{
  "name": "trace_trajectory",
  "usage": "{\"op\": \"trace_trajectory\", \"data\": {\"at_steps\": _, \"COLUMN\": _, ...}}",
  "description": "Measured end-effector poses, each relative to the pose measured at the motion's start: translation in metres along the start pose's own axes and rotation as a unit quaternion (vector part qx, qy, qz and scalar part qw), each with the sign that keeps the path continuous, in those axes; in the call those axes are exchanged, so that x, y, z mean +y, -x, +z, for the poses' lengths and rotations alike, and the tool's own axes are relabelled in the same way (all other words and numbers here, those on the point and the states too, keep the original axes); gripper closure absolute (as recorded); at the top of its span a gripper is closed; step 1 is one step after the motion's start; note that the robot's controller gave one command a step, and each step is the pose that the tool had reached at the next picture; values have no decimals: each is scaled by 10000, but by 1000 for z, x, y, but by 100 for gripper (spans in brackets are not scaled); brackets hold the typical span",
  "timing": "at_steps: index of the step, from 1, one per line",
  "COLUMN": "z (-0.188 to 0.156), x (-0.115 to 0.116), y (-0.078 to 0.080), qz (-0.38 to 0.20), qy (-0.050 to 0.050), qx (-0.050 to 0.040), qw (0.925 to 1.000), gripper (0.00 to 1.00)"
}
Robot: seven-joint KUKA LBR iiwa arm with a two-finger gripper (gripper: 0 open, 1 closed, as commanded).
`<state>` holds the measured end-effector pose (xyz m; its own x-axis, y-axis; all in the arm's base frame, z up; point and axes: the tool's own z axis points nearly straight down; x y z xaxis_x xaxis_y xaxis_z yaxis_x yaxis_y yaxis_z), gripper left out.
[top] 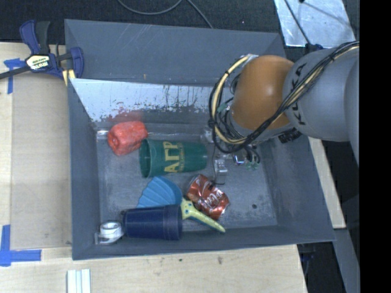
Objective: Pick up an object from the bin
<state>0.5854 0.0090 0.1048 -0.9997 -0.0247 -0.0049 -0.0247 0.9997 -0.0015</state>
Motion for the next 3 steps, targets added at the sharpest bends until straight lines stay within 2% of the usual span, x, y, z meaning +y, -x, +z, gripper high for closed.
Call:
{"op": "trace_trajectory", "data": {"at_steps": 1, "z": 25, "x": 24, "y": -5, "qz": -271, "qy": 20, "qx": 0, "qw": 9996, "gripper": 0}}
{"op": "trace_trajectory", "data": {"at_steps": 2, "z": 11, "x": 26, "y": 1, "qz": -681, "qy": -13, "qx": 23, "qw": 9977, "gripper": 0}}
{"op": "trace_trajectory", "data": {"at_steps": 3, "z": -24, "x": 43, "y": 9, "qz": -873, "qy": 13, "qx": -12, "qw": 9962, "gripper": 0}}
